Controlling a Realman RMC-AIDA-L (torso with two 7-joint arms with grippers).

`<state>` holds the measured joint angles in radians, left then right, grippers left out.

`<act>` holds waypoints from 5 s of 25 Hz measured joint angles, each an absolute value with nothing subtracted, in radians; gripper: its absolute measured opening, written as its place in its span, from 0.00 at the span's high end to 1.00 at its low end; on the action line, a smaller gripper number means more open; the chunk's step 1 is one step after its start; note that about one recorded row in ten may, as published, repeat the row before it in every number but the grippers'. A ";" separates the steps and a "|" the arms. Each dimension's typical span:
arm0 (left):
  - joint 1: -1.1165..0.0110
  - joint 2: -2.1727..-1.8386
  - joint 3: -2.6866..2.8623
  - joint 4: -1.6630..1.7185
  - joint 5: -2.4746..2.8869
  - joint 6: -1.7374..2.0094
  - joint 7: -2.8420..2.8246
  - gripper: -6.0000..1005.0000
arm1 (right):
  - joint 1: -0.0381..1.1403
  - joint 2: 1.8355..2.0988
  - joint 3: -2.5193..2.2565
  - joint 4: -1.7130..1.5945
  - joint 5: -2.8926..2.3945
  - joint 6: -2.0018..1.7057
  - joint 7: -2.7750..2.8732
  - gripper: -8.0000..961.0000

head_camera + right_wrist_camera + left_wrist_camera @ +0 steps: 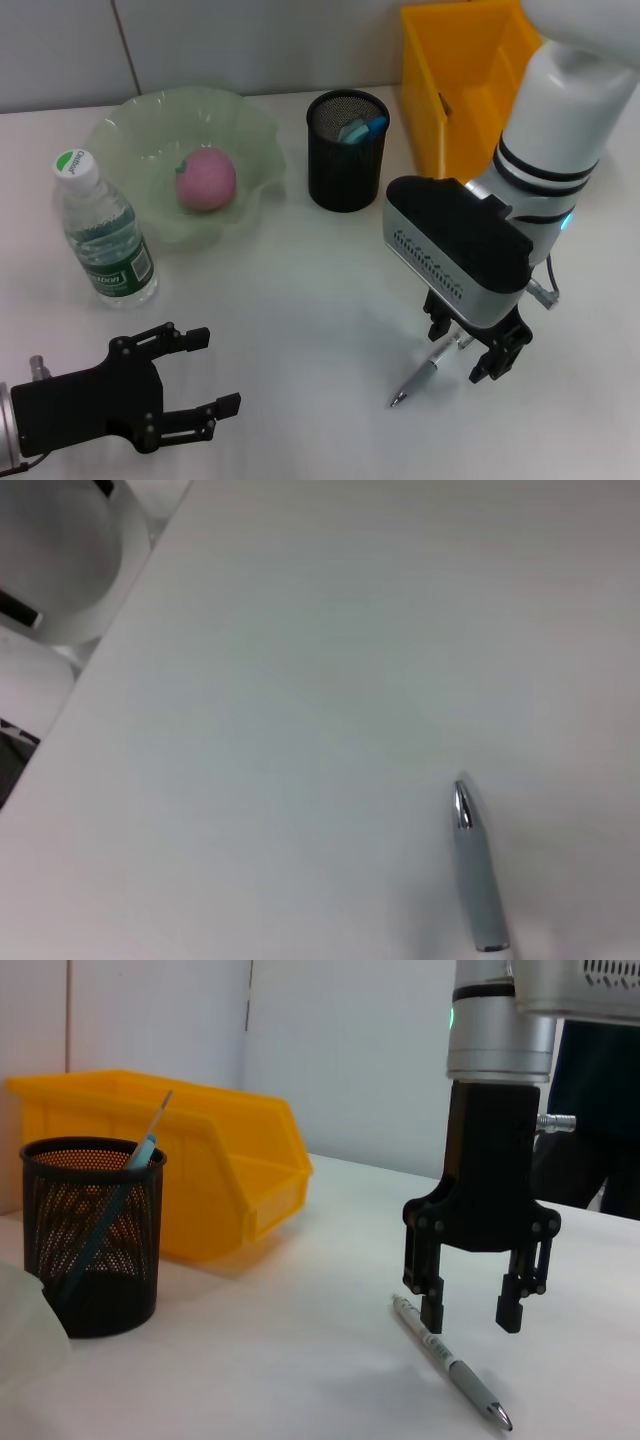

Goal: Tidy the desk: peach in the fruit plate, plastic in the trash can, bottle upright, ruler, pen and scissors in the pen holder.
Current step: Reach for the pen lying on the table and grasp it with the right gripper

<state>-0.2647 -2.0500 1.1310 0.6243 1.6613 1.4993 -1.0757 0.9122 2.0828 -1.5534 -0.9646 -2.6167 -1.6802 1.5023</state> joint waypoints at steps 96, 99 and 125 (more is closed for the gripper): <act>-0.269 -2.068 1.092 0.611 1.652 1.488 -1.082 0.17 | 0.883 2.087 -1.672 -1.114 -2.624 -1.683 1.534 0.61; -0.269 -2.068 1.083 0.612 1.651 1.487 -1.080 0.17 | 0.880 2.087 -1.674 -1.101 -2.624 -1.651 1.518 0.61; -0.271 -2.066 1.067 0.610 1.651 1.485 -1.078 0.17 | 0.931 2.088 -1.698 -0.936 -2.589 -1.520 1.442 0.62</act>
